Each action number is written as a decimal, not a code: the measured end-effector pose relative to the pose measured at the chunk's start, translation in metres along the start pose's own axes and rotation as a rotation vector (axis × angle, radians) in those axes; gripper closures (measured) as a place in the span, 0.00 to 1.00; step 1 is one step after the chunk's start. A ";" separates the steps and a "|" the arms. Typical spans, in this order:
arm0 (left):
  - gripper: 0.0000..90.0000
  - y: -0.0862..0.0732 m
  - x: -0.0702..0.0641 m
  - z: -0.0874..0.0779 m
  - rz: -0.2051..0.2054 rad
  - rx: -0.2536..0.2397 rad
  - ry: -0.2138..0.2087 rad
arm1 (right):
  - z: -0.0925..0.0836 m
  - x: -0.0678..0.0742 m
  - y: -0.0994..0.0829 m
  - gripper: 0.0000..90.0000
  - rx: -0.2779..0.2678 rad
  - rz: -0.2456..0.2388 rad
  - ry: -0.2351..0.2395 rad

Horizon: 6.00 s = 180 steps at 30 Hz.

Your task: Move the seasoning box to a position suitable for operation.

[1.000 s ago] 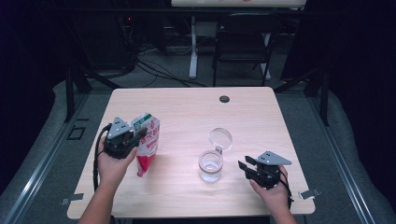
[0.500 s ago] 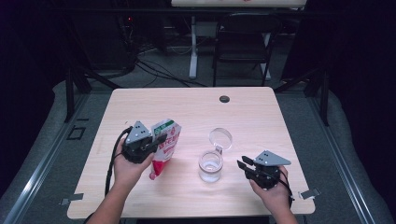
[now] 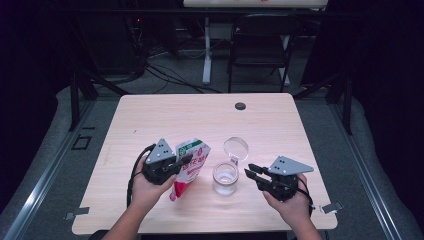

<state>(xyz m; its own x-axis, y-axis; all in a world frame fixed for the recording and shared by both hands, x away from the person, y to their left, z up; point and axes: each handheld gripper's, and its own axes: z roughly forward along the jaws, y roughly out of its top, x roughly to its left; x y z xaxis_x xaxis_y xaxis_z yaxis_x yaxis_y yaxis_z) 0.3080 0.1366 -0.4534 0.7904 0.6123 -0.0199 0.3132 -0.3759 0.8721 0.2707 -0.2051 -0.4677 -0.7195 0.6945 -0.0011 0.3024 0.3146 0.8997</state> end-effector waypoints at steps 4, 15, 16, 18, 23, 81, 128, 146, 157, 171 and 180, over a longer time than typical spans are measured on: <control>1.00 -0.008 0.000 0.000 -0.027 0.004 -0.037 | 0.014 0.007 0.016 0.81 -0.022 -0.008 0.079; 1.00 -0.031 -0.014 0.006 -0.034 0.068 -0.060 | 0.071 0.026 0.035 0.77 0.057 -0.097 0.178; 1.00 -0.033 -0.014 0.006 -0.039 0.070 -0.061 | 0.074 0.026 0.036 0.77 0.062 -0.105 0.189; 1.00 -0.036 -0.015 0.006 -0.056 0.067 -0.071 | 0.078 0.028 0.037 0.75 0.061 -0.118 0.196; 1.00 -0.042 -0.014 0.001 -0.082 0.054 -0.073 | 0.091 0.029 0.037 0.72 0.074 -0.122 0.228; 0.57 -0.078 -0.017 -0.005 -0.135 0.086 0.003 | 0.107 0.050 0.035 1.00 0.161 -0.159 0.317; 0.26 -0.114 -0.014 0.051 -0.183 0.202 0.096 | 0.100 0.048 0.028 1.00 0.159 -0.162 0.316; 0.30 -0.121 -0.020 0.061 -0.095 0.254 0.127 | 0.098 0.047 0.028 1.00 0.146 -0.157 0.321; 0.41 -0.121 -0.019 0.059 -0.086 0.244 0.126 | 0.097 0.048 0.028 1.00 0.139 -0.155 0.323; 0.51 -0.121 -0.019 0.058 -0.086 0.236 0.132 | 0.097 0.047 0.028 1.00 0.136 -0.155 0.325; 0.58 -0.122 -0.020 0.057 -0.076 0.209 0.143 | 0.096 0.047 0.028 1.00 0.133 -0.155 0.321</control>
<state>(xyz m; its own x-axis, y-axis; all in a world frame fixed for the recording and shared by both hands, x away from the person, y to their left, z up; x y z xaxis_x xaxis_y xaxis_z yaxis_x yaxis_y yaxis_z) 0.2841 0.1309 -0.5870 0.6826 0.7308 0.0007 0.4824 -0.4512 0.7508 0.3056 -0.1013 -0.4847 -0.9160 0.4006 0.0231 0.2378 0.4957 0.8353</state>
